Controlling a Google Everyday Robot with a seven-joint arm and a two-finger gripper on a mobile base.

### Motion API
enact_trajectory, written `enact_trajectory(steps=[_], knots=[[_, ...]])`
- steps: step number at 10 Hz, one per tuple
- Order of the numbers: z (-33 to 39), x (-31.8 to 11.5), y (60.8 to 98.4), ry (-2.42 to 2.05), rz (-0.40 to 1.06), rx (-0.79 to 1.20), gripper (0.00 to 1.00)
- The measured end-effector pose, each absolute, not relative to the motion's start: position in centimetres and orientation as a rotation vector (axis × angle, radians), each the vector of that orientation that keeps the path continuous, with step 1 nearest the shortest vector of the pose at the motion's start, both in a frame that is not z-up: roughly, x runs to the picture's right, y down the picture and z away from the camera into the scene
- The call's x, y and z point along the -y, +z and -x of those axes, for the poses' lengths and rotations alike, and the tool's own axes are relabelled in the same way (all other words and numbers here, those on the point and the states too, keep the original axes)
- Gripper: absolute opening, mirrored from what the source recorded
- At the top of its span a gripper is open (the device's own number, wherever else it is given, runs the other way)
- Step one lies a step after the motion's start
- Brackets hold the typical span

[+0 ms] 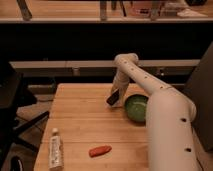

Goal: Place the eraser on the white sponge

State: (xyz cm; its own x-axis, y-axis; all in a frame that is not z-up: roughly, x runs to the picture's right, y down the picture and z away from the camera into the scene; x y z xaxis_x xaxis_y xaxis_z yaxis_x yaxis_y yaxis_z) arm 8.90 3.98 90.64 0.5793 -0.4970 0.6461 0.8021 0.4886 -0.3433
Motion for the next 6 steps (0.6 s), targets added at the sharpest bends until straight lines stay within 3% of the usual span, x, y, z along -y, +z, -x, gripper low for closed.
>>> enact_trajectory(steps=[1,4,6], knots=[[-9.0,-4.0,90.6,-0.83,0.679,0.505,0.8],[-9.2,-4.0,90.9,-0.824,0.68,0.496,0.64],[-10.2,-4.0,90.8,-0.826,0.68,0.489,0.74]])
